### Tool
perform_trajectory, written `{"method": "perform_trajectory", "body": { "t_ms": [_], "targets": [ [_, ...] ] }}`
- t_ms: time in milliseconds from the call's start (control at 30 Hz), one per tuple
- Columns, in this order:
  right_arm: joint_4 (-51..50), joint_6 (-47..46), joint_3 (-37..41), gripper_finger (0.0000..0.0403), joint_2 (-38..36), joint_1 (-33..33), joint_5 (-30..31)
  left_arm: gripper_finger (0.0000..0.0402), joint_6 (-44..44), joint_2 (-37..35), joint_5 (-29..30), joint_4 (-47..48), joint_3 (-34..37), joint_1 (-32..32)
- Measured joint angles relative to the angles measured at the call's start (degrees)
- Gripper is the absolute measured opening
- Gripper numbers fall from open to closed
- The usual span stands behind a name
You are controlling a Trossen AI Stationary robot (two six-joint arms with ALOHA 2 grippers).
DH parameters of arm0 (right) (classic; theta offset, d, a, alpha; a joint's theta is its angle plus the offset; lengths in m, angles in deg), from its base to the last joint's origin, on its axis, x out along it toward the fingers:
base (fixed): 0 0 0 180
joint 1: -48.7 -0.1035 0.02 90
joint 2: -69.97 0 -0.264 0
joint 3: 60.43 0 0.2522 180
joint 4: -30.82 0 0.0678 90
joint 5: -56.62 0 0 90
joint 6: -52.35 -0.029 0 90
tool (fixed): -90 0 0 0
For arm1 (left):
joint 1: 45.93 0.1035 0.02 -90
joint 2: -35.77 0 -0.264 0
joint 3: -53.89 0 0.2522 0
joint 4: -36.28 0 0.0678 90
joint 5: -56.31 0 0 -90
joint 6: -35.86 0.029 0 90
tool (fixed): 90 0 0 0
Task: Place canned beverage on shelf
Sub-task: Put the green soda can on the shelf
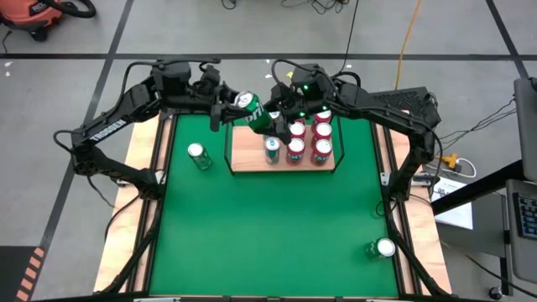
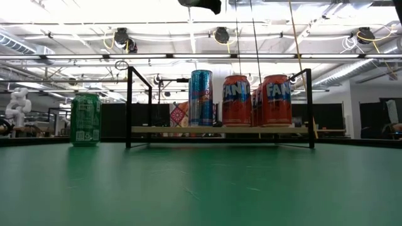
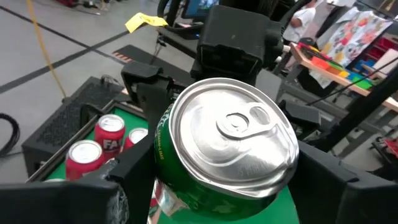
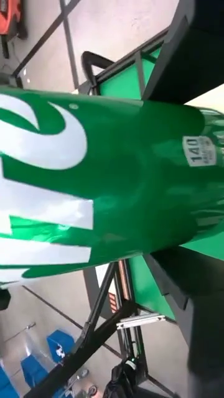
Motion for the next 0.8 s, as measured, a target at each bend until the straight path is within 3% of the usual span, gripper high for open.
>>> {"method": "perform_trajectory", "body": {
  "t_ms": [200,400,633,800],
  "targets": [
    [-7.10,0.57,-0.02,0.0344,-0.60,0.82,1.36,0.0277,-0.45,-0.68,1.35,1.35,0.07,-0.26],
    [-13.97,1.23,0.11,0.0345,-0.68,1.65,2.04,0.0277,1.63,-2.10,-2.08,0.36,-0.02,-0.47],
    [-25.51,2.86,0.11,0.0345,-2.58,1.96,1.56,0.0277,8.29,-1.68,-1.36,5.62,-0.08,0.93],
    [-30.76,2.84,0.11,0.0345,-7.25,2.08,5.64,0.0277,14.35,-1.01,-1.35,9.41,2.83,3.85]
  ]
}}
